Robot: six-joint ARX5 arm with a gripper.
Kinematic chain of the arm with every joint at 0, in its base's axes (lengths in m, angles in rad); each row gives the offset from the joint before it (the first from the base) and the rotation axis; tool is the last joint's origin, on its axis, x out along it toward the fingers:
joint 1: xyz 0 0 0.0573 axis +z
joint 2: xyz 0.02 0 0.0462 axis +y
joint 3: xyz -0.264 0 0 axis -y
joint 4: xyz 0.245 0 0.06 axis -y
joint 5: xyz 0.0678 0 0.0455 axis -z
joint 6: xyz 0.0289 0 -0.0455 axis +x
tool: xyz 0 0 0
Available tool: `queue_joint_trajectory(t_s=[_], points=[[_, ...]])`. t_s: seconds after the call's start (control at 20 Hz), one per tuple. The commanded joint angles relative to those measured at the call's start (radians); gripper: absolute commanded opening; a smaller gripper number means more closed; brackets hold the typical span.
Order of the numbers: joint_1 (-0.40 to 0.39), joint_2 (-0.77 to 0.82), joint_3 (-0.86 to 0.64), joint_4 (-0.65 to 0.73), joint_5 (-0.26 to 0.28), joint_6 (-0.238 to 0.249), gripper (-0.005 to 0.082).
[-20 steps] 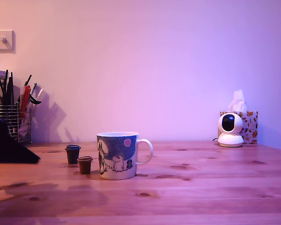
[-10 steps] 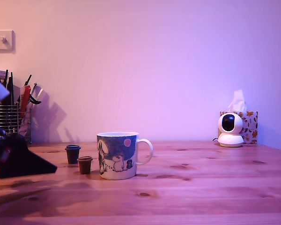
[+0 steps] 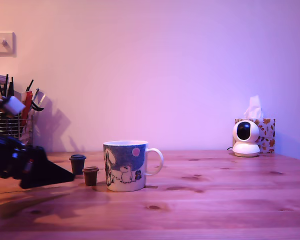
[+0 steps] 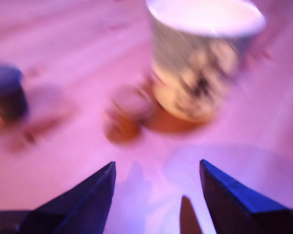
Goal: Pick up the coffee capsules on the table and drop them inside the coffee cup
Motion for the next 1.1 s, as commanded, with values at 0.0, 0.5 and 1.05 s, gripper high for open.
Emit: queue_joint_trajectory(t_s=[0.0,0.5,1.05], points=[[-0.023,0.035,0.022,0.007,0.008,-0.005,0.0498],[-0.071,0.103,0.125,-0.004,-0.030,-0.006,0.0498],[-0.082,0.151,0.224,-0.077,-0.061,-0.005,0.0498]])
